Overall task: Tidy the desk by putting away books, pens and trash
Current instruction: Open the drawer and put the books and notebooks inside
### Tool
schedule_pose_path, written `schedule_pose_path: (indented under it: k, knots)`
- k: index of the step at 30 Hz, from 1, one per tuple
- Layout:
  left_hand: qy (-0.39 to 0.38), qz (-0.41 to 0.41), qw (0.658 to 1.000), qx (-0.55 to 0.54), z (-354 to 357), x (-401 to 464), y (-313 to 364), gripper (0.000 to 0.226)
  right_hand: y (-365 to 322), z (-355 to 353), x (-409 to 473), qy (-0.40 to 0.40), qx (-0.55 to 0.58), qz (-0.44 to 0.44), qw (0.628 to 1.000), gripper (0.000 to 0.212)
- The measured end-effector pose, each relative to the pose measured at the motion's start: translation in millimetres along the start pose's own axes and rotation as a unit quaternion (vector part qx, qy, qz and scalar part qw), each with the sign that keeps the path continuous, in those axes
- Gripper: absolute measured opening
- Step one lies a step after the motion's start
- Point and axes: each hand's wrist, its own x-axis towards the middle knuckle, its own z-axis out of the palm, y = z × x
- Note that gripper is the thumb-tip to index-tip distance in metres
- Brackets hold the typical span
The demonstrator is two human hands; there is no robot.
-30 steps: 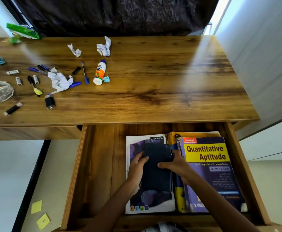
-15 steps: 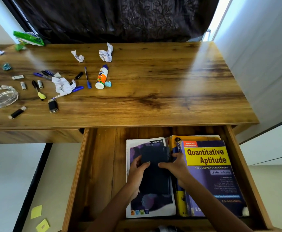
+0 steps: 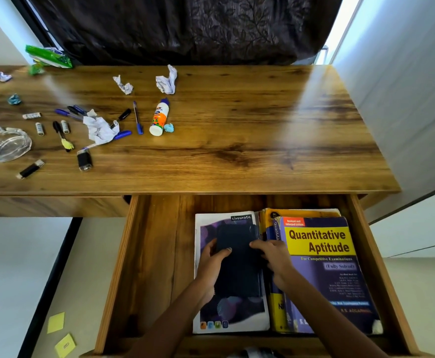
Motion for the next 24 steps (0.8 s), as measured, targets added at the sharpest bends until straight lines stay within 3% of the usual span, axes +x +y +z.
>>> schedule_pose_path:
  k: [9, 14, 16, 19, 22, 24]
  knots:
    - [0.001, 0.008, 0.999, -0.031, 0.2, -4.1, -3.9, 0.048, -3.6, -3.4, 1.2, -0.062, -0.025, 0.015, 0.998, 0.027]
    - [-0.007, 0.027, 0.999, -0.032, 0.1, -22.8, -6.6, 0.045, -1.5, -2.1, -11.0, -0.108, -0.103, -0.02, 0.989, 0.056]
    - [-0.008, 0.035, 0.999, -0.022, -4.7, -34.0, -10.4, 0.043, 5.5, -9.9, -14.2, -0.145, -0.121, -0.021, 0.982, 0.058]
    - [-0.036, 0.038, 0.998, 0.025, -10.8, -50.0, -20.8, 0.043, 22.9, -24.6, -20.1, -0.168, -0.122, 0.015, 0.978, 0.06]
    - [-0.036, 0.046, 0.989, 0.133, -3.9, -57.8, -40.9, 0.064, 41.7, -29.2, -26.7, -0.123, -0.303, -0.023, 0.945, 0.062]
    - [-0.017, 0.079, 0.973, 0.215, 1.0, -56.5, -49.7, 0.076, 44.5, -26.0, -32.1, -0.118, -0.356, -0.055, 0.925, 0.07]
